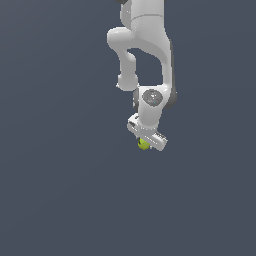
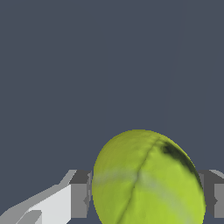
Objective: Pick up the object and move it to a goal position.
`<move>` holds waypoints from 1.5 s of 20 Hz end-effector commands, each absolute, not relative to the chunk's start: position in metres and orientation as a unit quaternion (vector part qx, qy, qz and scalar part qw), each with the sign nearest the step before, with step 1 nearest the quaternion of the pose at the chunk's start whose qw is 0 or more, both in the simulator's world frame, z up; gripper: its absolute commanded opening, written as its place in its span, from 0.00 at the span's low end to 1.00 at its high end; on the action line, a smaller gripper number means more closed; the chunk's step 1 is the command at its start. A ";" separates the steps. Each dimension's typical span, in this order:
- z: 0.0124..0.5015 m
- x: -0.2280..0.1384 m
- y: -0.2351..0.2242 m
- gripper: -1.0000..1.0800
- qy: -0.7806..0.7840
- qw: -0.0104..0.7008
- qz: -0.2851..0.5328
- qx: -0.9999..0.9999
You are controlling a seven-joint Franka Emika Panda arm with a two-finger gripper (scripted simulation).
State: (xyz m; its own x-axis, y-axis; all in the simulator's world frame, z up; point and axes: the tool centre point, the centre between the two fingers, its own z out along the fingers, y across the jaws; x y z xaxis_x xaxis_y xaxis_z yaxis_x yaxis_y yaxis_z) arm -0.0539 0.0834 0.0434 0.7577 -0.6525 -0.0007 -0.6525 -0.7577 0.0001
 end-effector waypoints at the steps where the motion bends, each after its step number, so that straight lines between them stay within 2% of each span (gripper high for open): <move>1: 0.048 -0.051 0.082 0.00 0.348 0.001 -0.001 -0.937; 11: 0.098 -0.027 0.067 0.00 0.348 0.000 -0.001 -0.937; 30: 0.259 0.054 0.021 0.00 0.349 0.000 0.000 -0.937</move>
State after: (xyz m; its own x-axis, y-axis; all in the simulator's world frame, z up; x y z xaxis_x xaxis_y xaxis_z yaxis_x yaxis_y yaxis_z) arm 0.0478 0.0241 0.2469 0.7567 -0.6537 0.0007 -0.6537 -0.7567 0.0002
